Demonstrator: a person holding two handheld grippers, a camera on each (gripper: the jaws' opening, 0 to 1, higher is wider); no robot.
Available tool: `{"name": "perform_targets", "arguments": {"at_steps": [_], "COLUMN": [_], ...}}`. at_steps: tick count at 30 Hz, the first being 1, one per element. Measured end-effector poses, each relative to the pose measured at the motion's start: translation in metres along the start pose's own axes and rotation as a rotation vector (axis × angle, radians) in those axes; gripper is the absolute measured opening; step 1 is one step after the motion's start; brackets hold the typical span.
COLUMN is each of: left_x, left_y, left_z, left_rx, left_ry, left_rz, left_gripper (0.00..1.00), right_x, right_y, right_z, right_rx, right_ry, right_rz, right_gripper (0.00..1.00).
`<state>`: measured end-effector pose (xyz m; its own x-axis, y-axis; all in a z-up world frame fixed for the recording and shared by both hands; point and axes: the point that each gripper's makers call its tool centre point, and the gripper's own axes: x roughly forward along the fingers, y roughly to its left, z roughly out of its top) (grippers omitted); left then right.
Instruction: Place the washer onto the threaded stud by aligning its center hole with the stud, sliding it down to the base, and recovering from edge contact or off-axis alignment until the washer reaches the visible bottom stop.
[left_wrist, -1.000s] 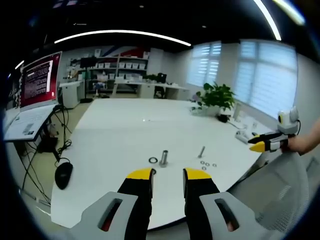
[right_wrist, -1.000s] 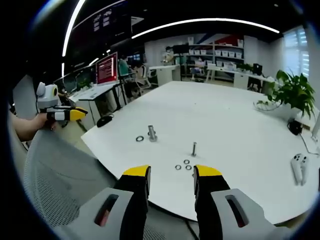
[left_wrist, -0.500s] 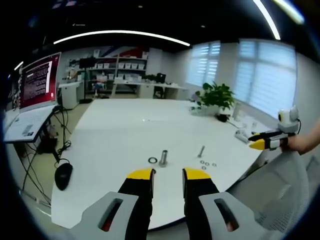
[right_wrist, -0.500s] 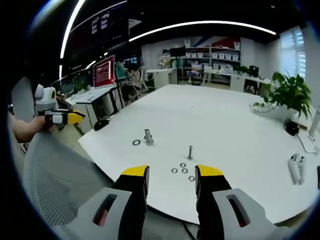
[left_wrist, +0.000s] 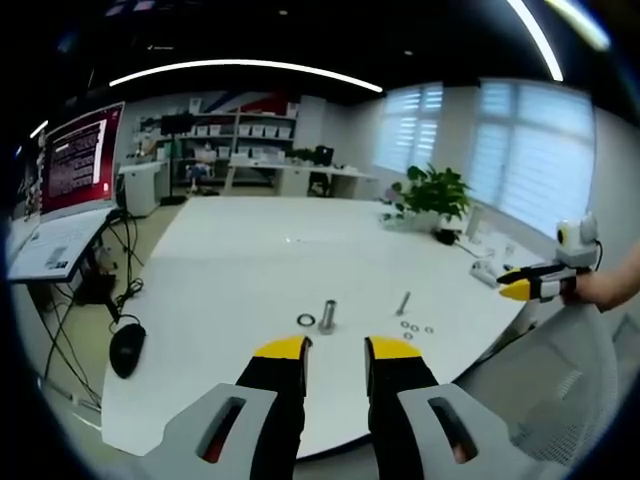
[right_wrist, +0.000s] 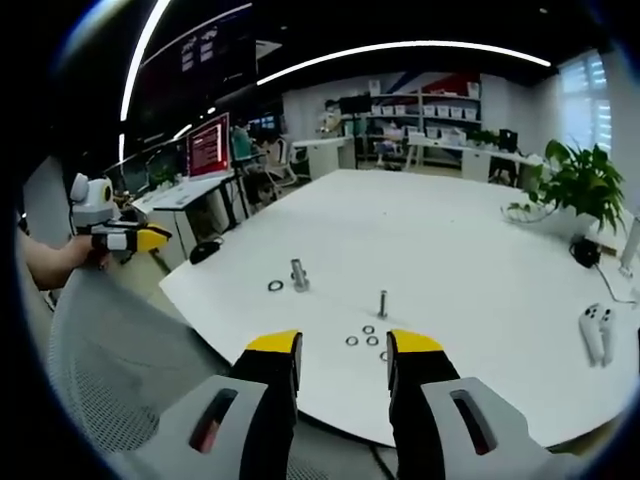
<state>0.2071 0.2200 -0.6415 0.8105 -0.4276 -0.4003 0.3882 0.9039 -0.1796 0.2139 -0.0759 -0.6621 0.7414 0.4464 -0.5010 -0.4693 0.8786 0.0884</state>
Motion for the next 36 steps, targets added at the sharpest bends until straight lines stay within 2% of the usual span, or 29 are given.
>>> {"name": "perform_targets", "arguments": {"at_steps": [16, 21, 28, 36], "left_x": [0.0, 0.005, 0.002, 0.002], "left_y": [0.001, 0.001, 0.002, 0.002], "left_z": [0.001, -0.01, -0.004, -0.003], "left_rx": [0.008, -0.01, -0.006, -0.009], "left_ry": [0.0, 0.057, 0.024, 0.019], "left_rz": [0.007, -0.002, 0.008, 0.013], "left_gripper": [0.18, 0.2, 0.2, 0.2], "right_x": [0.001, 0.0, -0.001, -0.002], "right_y": [0.0, -0.003, 0.001, 0.002], "right_z": [-0.001, 0.0, 0.0, 0.002], "right_rx": [-0.001, 0.005, 0.005, 0.003], "right_ry": [0.003, -0.003, -0.001, -0.005], "right_rz": [0.0, -0.015, -0.007, -0.006], "right_gripper": [0.36, 0.35, 0.35, 0.35]}}
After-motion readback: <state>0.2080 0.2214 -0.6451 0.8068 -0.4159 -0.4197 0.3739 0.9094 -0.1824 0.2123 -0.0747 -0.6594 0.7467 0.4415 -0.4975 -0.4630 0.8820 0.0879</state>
